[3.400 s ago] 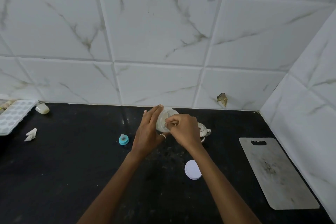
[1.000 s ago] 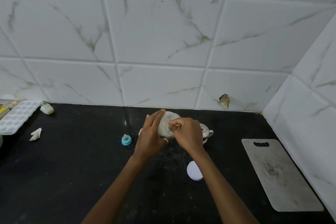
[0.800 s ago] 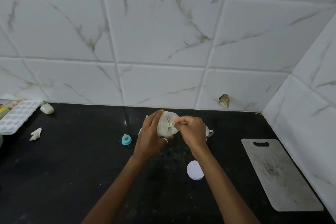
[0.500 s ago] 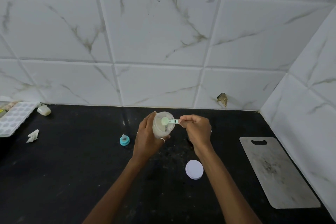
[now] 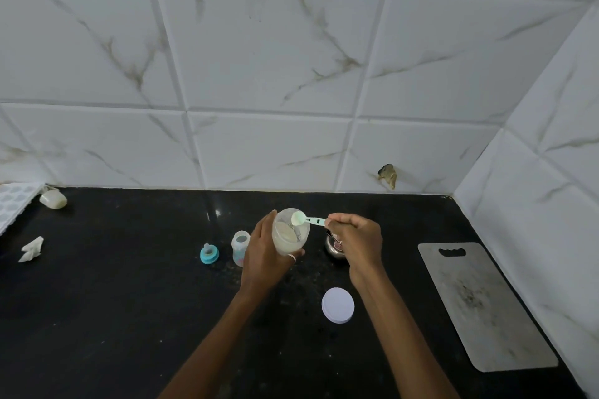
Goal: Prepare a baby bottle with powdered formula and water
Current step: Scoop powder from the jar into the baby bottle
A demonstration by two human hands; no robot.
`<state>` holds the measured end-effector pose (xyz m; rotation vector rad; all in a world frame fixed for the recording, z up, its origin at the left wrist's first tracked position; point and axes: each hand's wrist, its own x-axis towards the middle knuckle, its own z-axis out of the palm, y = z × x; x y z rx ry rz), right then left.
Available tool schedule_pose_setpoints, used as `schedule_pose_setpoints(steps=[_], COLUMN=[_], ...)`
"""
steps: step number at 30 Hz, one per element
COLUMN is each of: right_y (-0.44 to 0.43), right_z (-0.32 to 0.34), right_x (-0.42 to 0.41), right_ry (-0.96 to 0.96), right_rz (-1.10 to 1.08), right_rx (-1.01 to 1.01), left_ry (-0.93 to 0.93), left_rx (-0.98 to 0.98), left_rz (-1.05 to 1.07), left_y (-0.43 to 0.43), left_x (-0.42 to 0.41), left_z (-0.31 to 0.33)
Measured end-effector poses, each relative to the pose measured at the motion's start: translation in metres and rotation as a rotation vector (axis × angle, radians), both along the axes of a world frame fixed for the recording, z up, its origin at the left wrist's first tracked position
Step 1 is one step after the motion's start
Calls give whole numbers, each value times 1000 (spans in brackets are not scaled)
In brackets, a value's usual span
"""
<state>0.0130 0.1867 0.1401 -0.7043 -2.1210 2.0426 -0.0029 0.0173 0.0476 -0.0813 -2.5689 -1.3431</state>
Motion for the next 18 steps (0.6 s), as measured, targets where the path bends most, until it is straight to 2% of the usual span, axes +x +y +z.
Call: schedule_pose_setpoints(steps=[10, 18], right_y=[11, 13], right_z=[-19, -43], right_x=[-18, -30], right_ry=[-65, -111], right_rz=[-52, -117], right_rx=[-14, -48], left_ry=[-153, -221], left_rx=[101, 104], left_rz=[-47, -74], left_y=[14, 19], left_x=[-39, -53], left_z=[-55, -88])
